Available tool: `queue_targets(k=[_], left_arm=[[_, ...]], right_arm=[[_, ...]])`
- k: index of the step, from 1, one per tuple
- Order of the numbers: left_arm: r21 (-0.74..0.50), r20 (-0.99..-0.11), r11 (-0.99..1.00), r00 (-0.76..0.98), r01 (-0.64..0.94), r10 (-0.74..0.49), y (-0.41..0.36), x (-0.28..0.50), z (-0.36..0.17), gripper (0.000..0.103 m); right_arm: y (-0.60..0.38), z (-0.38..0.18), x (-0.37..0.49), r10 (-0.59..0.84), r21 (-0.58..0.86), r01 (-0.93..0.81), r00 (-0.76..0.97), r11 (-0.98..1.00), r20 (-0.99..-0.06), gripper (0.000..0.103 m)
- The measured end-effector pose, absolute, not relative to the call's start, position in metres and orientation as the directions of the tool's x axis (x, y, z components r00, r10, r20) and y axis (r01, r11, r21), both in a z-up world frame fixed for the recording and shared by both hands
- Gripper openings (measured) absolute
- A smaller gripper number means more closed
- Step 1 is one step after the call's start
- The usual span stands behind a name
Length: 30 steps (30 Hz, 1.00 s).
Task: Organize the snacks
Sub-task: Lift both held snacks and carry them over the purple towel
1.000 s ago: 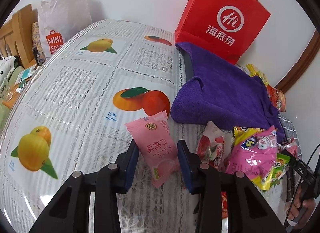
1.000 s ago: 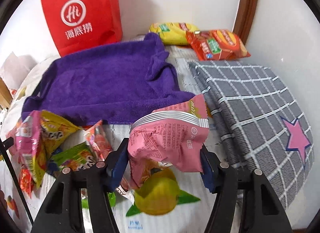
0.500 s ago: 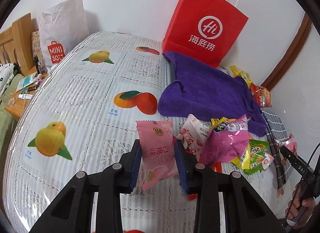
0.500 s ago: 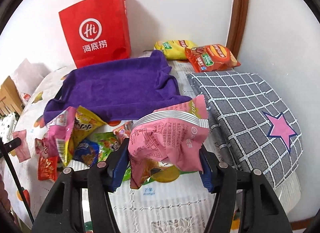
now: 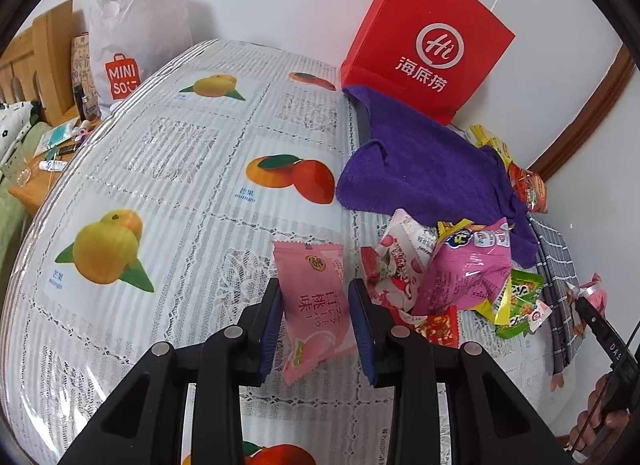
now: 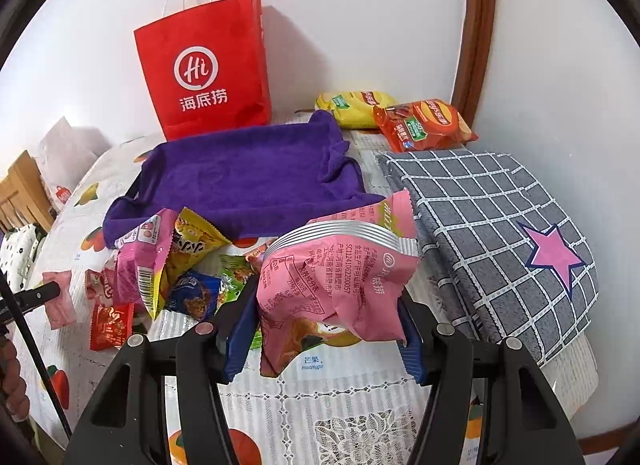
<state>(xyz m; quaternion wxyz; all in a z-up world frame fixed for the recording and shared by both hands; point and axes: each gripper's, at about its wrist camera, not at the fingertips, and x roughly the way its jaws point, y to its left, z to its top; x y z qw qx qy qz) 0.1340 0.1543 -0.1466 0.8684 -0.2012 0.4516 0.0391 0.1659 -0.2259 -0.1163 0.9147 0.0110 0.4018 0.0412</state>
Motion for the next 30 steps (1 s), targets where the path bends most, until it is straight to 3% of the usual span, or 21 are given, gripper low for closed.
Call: queue_targets(k=[14,30], left_arm=[[-0.31,-0.781,0.931,0.61,-0.193,-0.134,0.137,0.148,-0.126,0.031],[-0.19,-0.73,0.98,0.676,-0.059,-0.101,0.088,0.198,-0.048,0.031]], right_arm=[[-0.238,-0.109,0.176,0.1,0.09,-0.051,0.673,0.995,-0.733,0.06],[-0.206,-0.061,0.221,0.145,0.085,-0.12,0.699,0.989,-0.7,0.06]])
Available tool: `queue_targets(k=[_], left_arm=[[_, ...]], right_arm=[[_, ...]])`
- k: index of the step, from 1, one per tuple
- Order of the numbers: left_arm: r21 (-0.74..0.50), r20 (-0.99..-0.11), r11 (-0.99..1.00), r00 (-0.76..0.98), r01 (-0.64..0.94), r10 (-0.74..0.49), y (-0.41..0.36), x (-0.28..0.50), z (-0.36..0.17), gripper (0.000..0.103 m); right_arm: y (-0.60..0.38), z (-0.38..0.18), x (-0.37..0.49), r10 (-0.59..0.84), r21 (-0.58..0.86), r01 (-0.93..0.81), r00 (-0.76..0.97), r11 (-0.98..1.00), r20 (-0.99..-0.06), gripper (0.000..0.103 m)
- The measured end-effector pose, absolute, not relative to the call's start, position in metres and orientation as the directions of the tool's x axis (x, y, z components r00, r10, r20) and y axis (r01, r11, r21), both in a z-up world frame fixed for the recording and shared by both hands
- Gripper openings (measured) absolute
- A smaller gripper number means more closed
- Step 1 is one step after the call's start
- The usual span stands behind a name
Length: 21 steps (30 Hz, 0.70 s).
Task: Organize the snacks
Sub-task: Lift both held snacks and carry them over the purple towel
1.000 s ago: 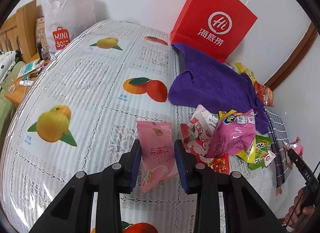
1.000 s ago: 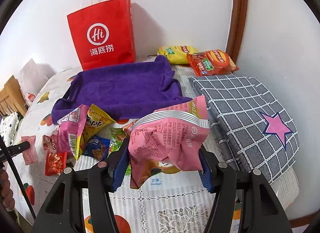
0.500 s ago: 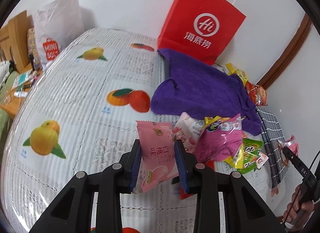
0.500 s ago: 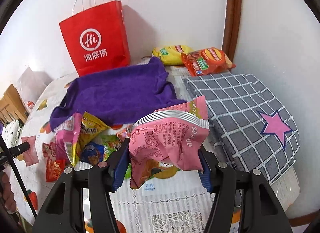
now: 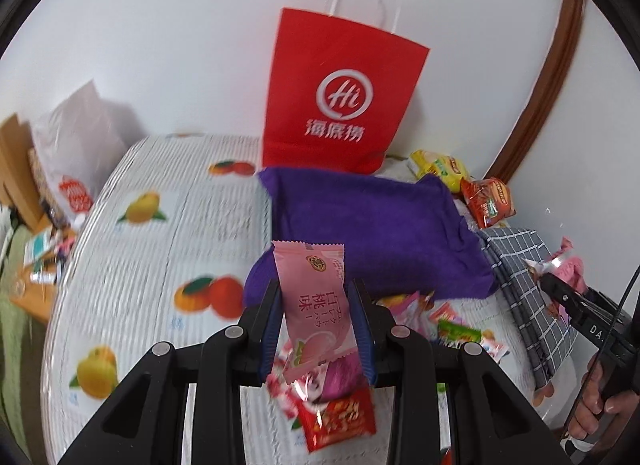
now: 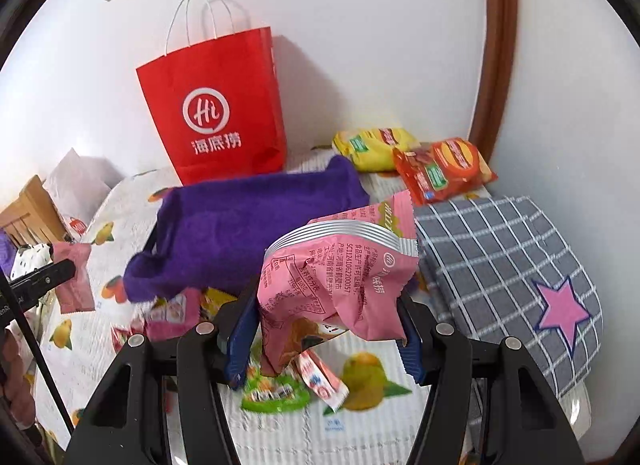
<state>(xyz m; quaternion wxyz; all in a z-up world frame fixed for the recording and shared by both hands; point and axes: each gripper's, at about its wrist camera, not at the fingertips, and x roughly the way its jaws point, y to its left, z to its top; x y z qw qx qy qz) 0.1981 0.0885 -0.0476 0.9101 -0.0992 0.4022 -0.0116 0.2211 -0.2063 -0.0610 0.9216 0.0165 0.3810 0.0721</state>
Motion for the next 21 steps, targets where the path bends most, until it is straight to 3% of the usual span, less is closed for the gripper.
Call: queue_targets(k=[21], left_arm=[[-0.158,-0.721,0.987,0.681,0.023,-0.132,0.065,0.309,-0.043,0.031]], right_arm=[[-0.166,-0.052,0.327,0.148,0.043,-0.165,0.703,0.985,-0.695,0.06]])
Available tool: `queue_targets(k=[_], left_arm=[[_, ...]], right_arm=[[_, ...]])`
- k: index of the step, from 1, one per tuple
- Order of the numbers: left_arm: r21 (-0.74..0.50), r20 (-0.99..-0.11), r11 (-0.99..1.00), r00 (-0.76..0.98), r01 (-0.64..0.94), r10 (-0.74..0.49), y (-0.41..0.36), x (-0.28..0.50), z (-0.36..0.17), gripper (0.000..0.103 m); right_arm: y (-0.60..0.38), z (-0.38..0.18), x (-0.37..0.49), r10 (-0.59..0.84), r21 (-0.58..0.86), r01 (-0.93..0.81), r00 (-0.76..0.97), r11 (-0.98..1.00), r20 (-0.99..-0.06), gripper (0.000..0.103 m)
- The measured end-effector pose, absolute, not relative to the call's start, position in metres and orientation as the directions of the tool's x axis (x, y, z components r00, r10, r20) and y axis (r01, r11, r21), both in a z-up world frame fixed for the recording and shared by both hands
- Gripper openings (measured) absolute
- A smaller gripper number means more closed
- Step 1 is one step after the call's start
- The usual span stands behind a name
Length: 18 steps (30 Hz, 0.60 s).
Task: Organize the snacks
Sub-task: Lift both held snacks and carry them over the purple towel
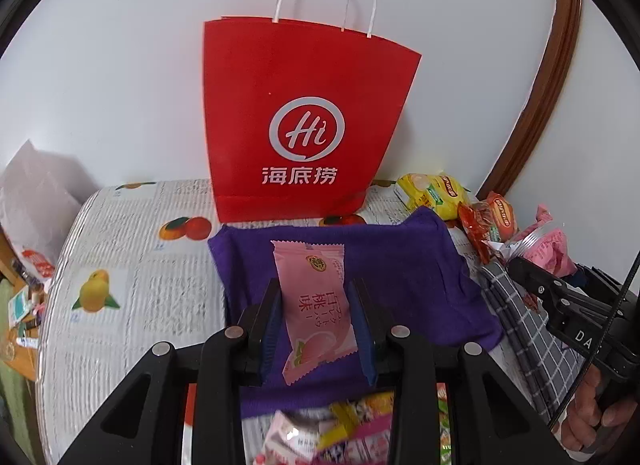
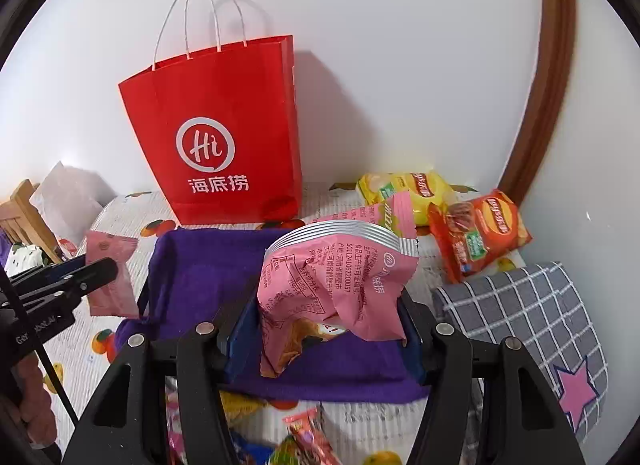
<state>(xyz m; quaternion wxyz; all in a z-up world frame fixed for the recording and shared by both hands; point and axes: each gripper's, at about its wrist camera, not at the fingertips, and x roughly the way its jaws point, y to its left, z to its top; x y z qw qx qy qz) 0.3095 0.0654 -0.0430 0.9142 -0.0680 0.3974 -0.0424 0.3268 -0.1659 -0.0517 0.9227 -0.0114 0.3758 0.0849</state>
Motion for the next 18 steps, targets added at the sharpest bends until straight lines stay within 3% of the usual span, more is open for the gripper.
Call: queue_targets(k=[18], left_arm=[[-0.165,-0.769,0.986,0.63,-0.036,-0.106,0.081,0.373,-0.09,0.031]], right_arm=[[-0.148,-0.081,0.394,0.146,0.019,-0.191,0.674,0.981,-0.724,0.06]])
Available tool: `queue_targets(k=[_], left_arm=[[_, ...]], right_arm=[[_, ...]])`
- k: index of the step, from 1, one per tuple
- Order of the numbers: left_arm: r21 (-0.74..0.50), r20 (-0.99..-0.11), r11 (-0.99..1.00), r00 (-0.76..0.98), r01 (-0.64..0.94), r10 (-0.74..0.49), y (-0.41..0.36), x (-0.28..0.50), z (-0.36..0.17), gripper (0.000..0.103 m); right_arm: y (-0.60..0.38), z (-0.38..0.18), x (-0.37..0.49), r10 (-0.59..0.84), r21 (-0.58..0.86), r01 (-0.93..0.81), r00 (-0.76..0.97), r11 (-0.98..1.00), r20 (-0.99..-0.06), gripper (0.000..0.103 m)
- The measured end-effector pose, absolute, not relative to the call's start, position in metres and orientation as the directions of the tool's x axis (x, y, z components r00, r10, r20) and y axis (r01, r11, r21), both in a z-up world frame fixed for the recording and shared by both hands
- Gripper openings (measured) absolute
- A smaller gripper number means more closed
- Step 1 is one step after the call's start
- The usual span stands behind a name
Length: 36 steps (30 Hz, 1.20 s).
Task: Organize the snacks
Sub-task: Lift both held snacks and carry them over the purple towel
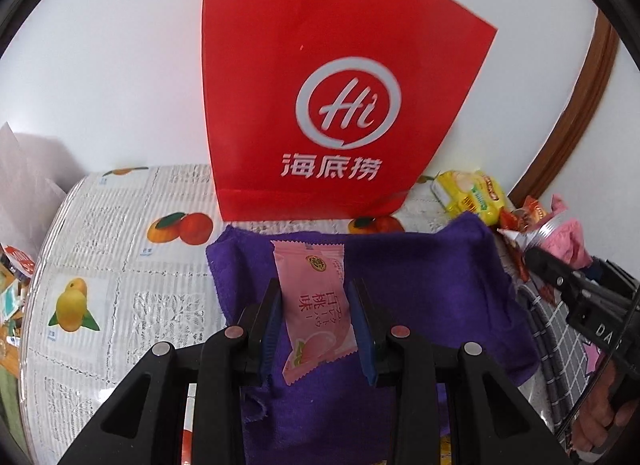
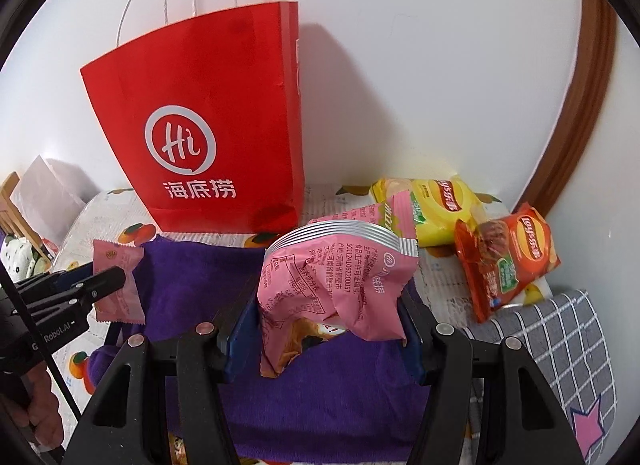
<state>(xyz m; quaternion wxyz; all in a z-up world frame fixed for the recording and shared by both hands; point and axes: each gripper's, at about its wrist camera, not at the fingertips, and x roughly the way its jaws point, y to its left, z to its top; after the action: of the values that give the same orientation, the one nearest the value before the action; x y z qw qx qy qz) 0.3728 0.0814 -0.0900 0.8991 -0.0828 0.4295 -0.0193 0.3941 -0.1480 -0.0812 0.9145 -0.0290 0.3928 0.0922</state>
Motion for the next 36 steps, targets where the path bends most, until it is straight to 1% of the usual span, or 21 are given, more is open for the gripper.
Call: queue_targets(k=[4,15,19,36], left_arm=[[-0.163,-0.78,0.986,0.618,-0.041,-0.103,0.083,0.376,-0.098,0.031],[-0.148,-0.81,0.987,0.579,-0.056,-0.089,0.081,0.385,-0.118,0.031],[-0.141,-0.819,0.988,0.567,-0.061,-0.082,0.08,0.387,-0.123,0.031],[-0.134,-0.844,0.988,0.532,-0.081,-0.071,0.081,0.391,-0.134,0.031]], right_arm=[[-0.153,-0.091,0.406,0.157,0.051,-0.178,0.657,0.983,-0.738,0.06],[-0.158,-0.118,0.424,0.112,0.002,-0.186,0.583,0.983,-0.805,0.06],[-0.163,-0.124,0.429,0.108,0.009,-0.178,0.554,0.984,-0.825,0.06],[-0.157,-0.144,0.438,0.098,-0.006,-0.204,0.495,0.979,-0.863,0.061]])
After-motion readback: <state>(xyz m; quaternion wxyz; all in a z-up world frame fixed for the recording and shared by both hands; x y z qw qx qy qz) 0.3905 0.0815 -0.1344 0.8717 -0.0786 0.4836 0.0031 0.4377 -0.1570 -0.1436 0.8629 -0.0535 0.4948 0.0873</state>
